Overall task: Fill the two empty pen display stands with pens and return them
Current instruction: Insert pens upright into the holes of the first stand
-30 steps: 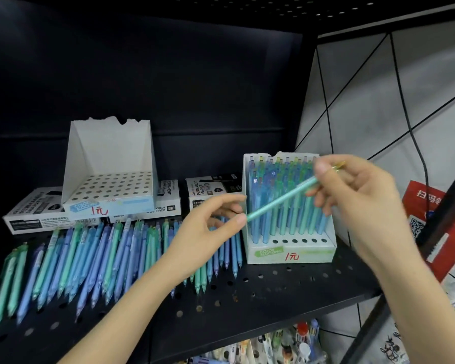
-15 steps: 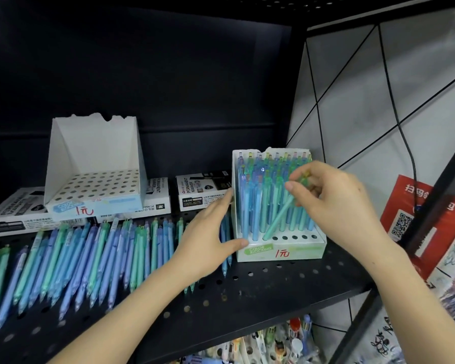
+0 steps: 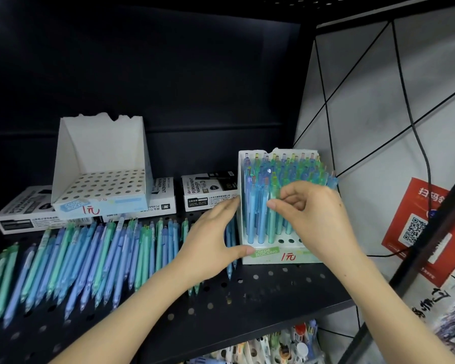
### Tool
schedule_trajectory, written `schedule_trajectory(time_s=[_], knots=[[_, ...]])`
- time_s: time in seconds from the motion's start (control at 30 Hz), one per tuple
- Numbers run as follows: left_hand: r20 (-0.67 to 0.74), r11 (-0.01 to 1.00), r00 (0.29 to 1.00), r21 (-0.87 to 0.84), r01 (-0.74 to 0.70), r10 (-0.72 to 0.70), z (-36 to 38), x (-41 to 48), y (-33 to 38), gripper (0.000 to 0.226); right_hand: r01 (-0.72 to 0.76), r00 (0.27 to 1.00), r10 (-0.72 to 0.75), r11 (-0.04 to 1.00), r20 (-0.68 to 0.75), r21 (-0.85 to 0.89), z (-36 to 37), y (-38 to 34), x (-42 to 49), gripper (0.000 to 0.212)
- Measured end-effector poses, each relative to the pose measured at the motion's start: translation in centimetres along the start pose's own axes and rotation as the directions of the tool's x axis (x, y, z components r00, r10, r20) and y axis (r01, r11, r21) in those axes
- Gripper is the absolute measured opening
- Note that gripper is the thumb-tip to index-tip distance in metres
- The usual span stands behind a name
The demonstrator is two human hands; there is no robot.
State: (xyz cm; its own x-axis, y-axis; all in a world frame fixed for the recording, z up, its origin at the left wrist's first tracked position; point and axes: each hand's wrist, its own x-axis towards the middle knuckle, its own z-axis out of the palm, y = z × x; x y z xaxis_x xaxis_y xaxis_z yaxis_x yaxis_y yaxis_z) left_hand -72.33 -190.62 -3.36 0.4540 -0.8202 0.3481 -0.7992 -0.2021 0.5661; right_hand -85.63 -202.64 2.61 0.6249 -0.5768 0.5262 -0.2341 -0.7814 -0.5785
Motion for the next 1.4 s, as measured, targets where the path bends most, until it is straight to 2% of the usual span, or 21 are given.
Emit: schedule_trajectory(time_s=[0.1,0.17,0.27,0.33,0.4,0.5,0.57,0.67,0.8,0.9,1.0,1.13,1.27,1.4], knots=[[0.000,1.000,1.000,0.021,0.006,-0.006,-0.1,0.0,0.2,0.098,0.009,1.000,-0.009,0.999,-0.019,-0.032,0.1,0.0,-0.2,0.014],[0.005,0.999,1.000,0.042,0.009,-0.009,-0.4,-0.1,0.4,0.096,0.012,0.995,-0.019,0.997,-0.099,-0.075,0.1,-0.1,-0.7,0.022],[-0.028,0.998,0.999,0.063,0.018,-0.017,-1.5,-0.6,0.5,0.086,0.126,0.935,-0.154,0.986,-0.318,-0.107,0.0,-1.2,-1.9,0.019],[-0.102,0.997,0.993,0.041,0.059,-0.055,-2.8,-1.2,0.3,0.074,0.214,0.912,-0.223,0.975,-0.344,-0.066,0.5,-2.4,-2.8,0.010],[-0.188,0.992,0.977,0.058,0.115,-0.102,-4.6,-2.4,-0.4,0.060,0.266,0.934,-0.257,0.964,-0.250,0.004,1.8,-3.4,-3.4,0.007],[-0.283,0.964,0.940,0.127,0.235,-0.192,-7.8,-5.2,-2.3,0.043,0.275,0.960,-0.277,0.960,0.044,0.042,4.9,-4.6,-4.0,0.016],[-0.345,0.933,0.899,0.138,0.332,-0.269,-9.9,-7.5,-3.9,0.037,0.300,0.930,-0.299,0.953,0.213,0.026,7.3,-5.2,-4.2,0.025],[-0.453,0.846,0.803,0.172,0.505,-0.387,-12.8,-11.2,-6.5,0.035,0.348,0.884,-0.328,0.938,0.332,0.001,10.5,-6.2,-4.1,0.035],[-0.540,0.655,0.627,0.172,0.736,-0.562,-15.8,-15.0,-9.5,0.047,0.437,0.846,-0.378,0.896,0.376,-0.082,14.2,-8.3,-3.5,0.052],[-0.498,0.530,0.524,0.145,0.836,-0.691,-16.9,-16.2,-10.7,0.063,0.463,0.830,-0.371,0.875,0.416,-0.144,16.2,-10.0,-2.9,0.066],[-0.413,0.513,0.508,0.107,0.851,-0.756,-16.9,-15.9,-11.1,0.073,0.433,0.827,-0.325,0.889,0.458,-0.149,17.6,-11.6,-2.6,0.075],[-0.341,0.546,0.475,-0.153,0.824,-0.811,-16.6,-14.7,-11.2,0.081,0.349,0.833,-0.244,0.928,0.497,-0.129,18.1,-12.6,-2.9,0.077],[-0.299,0.491,0.430,-0.170,0.855,-0.852,-16.6,-13.7,-11.3,0.081,0.204,0.845,-0.173,0.979,0.506,-0.006,18.2,-12.4,-2.9,0.069],[-0.251,0.462,0.416,-0.165,0.871,-0.874,-16.6,-12.7,-10.9,0.063,0.087,0.843,-0.122,0.992,0.523,0.091,17.8,-12.2,-2.8,0.064]])
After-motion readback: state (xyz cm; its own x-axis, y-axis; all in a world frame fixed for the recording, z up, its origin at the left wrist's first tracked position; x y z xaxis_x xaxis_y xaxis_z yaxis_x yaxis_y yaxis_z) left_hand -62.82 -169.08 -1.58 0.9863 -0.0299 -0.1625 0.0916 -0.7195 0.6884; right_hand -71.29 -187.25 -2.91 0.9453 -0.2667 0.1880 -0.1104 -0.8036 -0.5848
